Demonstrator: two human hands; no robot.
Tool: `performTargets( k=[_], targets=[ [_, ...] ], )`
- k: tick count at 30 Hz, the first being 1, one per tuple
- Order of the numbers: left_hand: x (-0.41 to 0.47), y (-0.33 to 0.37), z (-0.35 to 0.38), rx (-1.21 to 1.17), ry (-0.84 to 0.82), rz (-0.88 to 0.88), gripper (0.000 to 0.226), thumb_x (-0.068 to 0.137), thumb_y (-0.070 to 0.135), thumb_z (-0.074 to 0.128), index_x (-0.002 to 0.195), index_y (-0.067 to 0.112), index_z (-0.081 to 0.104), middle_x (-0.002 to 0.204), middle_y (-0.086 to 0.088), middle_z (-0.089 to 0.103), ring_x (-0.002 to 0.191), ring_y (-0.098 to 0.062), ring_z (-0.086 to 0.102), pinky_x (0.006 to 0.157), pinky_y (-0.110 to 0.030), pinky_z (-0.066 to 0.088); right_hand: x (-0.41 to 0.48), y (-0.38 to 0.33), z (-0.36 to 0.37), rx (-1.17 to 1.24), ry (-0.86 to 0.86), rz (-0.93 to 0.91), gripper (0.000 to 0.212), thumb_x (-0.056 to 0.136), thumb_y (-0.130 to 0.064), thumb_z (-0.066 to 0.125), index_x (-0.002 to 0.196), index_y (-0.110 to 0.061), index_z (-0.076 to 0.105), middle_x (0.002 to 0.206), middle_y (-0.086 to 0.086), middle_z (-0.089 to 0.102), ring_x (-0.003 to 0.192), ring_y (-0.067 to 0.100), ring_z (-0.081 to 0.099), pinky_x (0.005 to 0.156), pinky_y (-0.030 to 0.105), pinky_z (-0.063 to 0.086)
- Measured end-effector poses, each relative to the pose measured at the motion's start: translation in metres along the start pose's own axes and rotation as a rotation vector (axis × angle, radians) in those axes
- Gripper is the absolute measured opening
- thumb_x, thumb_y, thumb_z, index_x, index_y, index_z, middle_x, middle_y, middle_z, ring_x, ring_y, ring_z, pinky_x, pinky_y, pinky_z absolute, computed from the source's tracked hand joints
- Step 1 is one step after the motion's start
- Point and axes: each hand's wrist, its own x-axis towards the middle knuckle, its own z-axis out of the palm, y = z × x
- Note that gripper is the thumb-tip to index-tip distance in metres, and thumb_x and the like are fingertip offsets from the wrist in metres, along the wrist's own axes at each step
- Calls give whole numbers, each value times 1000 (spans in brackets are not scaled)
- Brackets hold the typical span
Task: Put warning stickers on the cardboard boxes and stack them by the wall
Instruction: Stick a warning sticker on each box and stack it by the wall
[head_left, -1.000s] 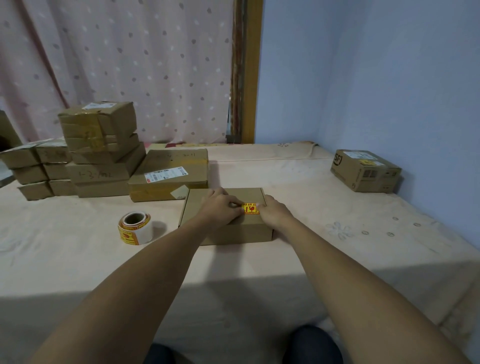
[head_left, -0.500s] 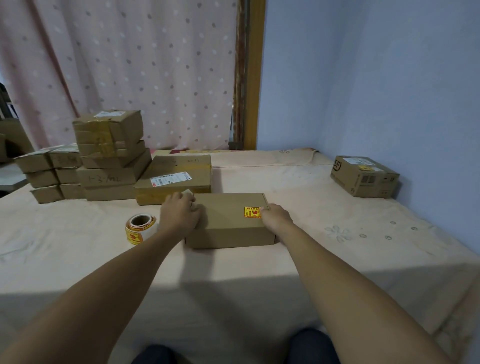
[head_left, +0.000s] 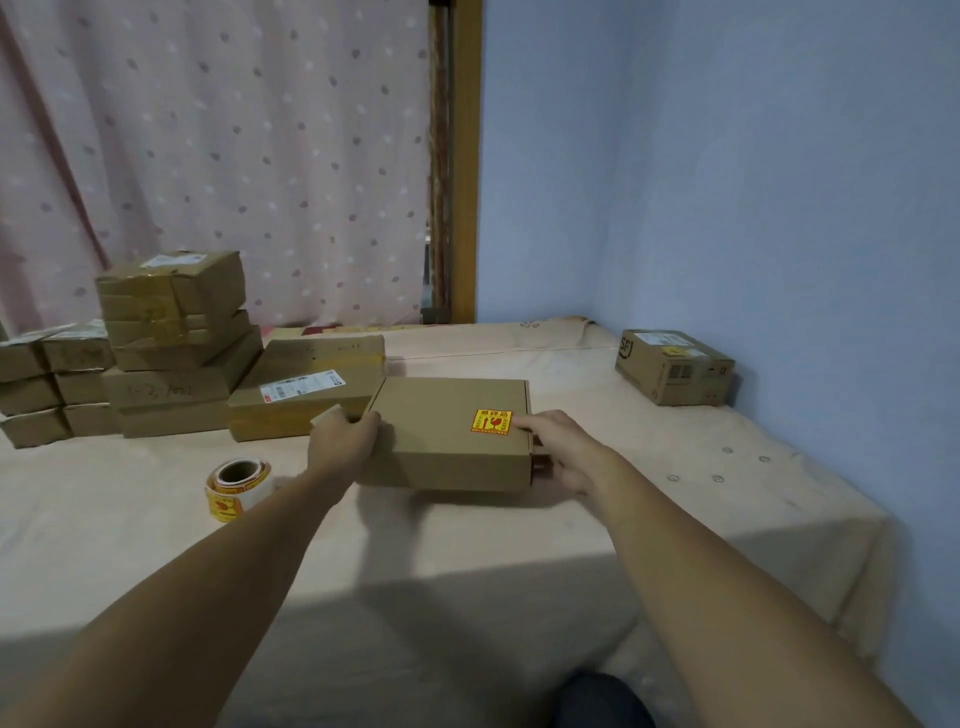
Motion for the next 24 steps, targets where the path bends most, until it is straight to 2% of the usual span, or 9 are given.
performTargets(
  k=[2, 5, 7, 9, 12, 14, 16, 20, 24],
  targets=[
    [-1, 13, 15, -115, -11, -2, 31, 94, 32, 57, 114, 10, 67, 109, -7, 63, 101, -24, 58, 89, -42, 53, -5, -10, -22, 86, 11, 3, 38, 90, -30, 75, 119, -7, 67, 111, 16, 73, 89, 28, 71, 73, 38, 60],
    [-10, 38, 42, -333, -45, -34, 24, 93, 30, 60, 110, 13, 64, 109, -9, 60, 106, -26, 55, 96, -43, 47, -12, -17, -56, 122, 29, 59, 42, 87, -39, 76, 115, -10, 67, 94, 12, 69, 77, 25, 67, 60, 30, 57],
    [-18, 51, 63, -475, -61, -50, 20, 93, 29, 63, 107, 16, 62, 104, -4, 59, 106, -25, 54, 94, -40, 45, -12, -16, -78, 99, 75, 96, 45, 84, -48, 75, 109, -12, 66, 82, 8, 60, 67, 21, 59, 55, 28, 49],
    [-26, 57, 87, -540, -81, -52, 27, 92, 34, 66, 113, 17, 60, 104, 0, 58, 106, -23, 54, 90, -36, 43, -8, -11, -99, 142, 142, 85, 52, 80, -51, 76, 114, -13, 68, 85, 9, 62, 69, 22, 61, 56, 28, 49],
    [-37, 62, 127, -571, -83, -85, 54, 88, 48, 69, 125, 14, 51, 114, -4, 57, 105, -23, 53, 89, -36, 42, -2, -5, -124, 280, 253, 30, 46, 80, -42, 77, 116, -15, 68, 100, 14, 71, 87, 30, 70, 72, 38, 61],
    [-41, 68, 153, -570, -81, -143, 70, 82, 58, 72, 128, 13, 44, 115, -5, 52, 104, -25, 51, 91, -39, 42, 1, -3, -138, 356, 320, -4, 40, 84, -38, 77, 115, -15, 67, 108, 14, 72, 98, 31, 71, 86, 46, 61],
    [-43, 79, 179, -608, -141, -164, 79, 75, 64, 75, 126, 11, 44, 112, -7, 54, 99, -26, 56, 93, -44, 49, 5, -3, -150, 426, 342, -50, 42, 88, -37, 75, 122, -15, 63, 107, 9, 71, 98, 25, 69, 89, 44, 59],
    [-54, 120, 227, -737, -360, -86, 69, 83, 54, 76, 131, 15, 45, 116, -7, 57, 102, -23, 63, 90, -42, 58, 18, -13, -160, 492, 394, -136, 44, 88, -37, 77, 124, -18, 59, 108, 2, 69, 96, 17, 67, 77, 36, 63],
    [-65, 166, 272, -780, -494, 10, 70, 78, 52, 79, 135, 22, 51, 129, 2, 60, 113, -18, 64, 93, -40, 56, 41, -31, -167, 557, 518, -204, 58, 78, -38, 86, 124, -13, 62, 108, 7, 74, 96, 23, 73, 63, 33, 63]
  ],
)
